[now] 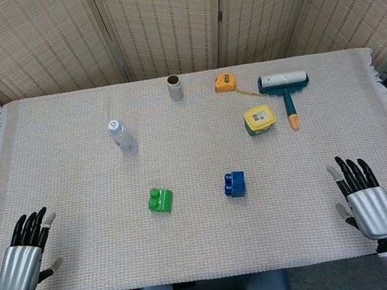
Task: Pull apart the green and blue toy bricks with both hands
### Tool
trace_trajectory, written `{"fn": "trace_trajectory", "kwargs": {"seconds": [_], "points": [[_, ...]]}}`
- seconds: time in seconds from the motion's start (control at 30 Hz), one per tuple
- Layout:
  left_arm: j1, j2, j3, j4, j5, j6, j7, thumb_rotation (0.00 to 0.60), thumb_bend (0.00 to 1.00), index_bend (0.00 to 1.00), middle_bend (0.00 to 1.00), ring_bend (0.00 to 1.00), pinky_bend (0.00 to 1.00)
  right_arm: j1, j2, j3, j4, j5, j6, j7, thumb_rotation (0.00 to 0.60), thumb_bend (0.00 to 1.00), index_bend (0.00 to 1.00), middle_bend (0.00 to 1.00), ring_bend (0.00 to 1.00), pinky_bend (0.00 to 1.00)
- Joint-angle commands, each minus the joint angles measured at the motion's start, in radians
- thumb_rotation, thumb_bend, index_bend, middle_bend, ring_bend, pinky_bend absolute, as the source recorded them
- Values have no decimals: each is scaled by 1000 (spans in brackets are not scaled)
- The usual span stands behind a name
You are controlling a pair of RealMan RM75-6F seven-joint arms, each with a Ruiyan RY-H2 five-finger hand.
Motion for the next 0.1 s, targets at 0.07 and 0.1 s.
{"fn": "trace_trajectory", "kwargs": {"seconds": [0.07, 0.1], "points": [[19, 35, 4, -68, -25, -32, 58, 600, 191, 0, 24, 0, 0, -11, 37, 3, -17, -27, -19, 44, 600, 382, 0, 0, 0, 0], [22, 41, 2, -78, -19, -24, 65, 600, 191, 0, 23, 0, 0, -14, 41, 4, -19, -32, -19, 49, 600, 383, 0, 0, 0, 0]]}}
